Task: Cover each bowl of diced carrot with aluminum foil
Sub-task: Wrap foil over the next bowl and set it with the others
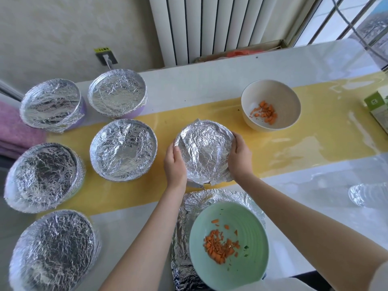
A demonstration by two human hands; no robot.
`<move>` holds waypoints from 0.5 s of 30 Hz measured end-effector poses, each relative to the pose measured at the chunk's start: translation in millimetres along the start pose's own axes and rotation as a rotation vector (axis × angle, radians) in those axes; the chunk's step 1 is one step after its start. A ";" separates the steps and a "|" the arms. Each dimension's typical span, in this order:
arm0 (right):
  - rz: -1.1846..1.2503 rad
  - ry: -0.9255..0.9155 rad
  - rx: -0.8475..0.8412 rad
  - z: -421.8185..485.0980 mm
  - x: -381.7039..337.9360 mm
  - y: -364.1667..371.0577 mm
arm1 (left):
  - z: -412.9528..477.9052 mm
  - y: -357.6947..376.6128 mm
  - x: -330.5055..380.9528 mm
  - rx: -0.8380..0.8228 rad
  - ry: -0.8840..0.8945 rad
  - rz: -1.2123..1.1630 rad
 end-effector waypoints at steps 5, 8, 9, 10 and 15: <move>0.041 -0.006 0.001 -2.5 -9.4 -12.4 | -10.9 7.7 12.0 -0.059 0.008 -0.028; 0.079 -0.051 0.037 -6.9 -25.2 -23.2 | -22.1 8.9 30.7 -0.094 0.070 -0.059; 0.085 -0.065 0.049 -9.3 -32.1 -26.1 | -25.9 7.3 37.7 -0.097 0.099 -0.062; 0.094 -0.083 0.055 -13.0 -40.2 -27.8 | -30.7 4.0 44.6 -0.092 0.130 -0.064; 0.137 -0.167 0.027 -36.8 -73.4 -10.3 | -60.3 -34.2 57.5 0.015 0.205 -0.069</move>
Point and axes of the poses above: each hand's wrist, its own z-axis towards the middle knuckle, its own y-axis out of the palm, x = y × z, the point moved 10 cm from there along z, towards the middle knuckle, and after that the axes turned 14 degrees about -x, right-handed, at the moved point
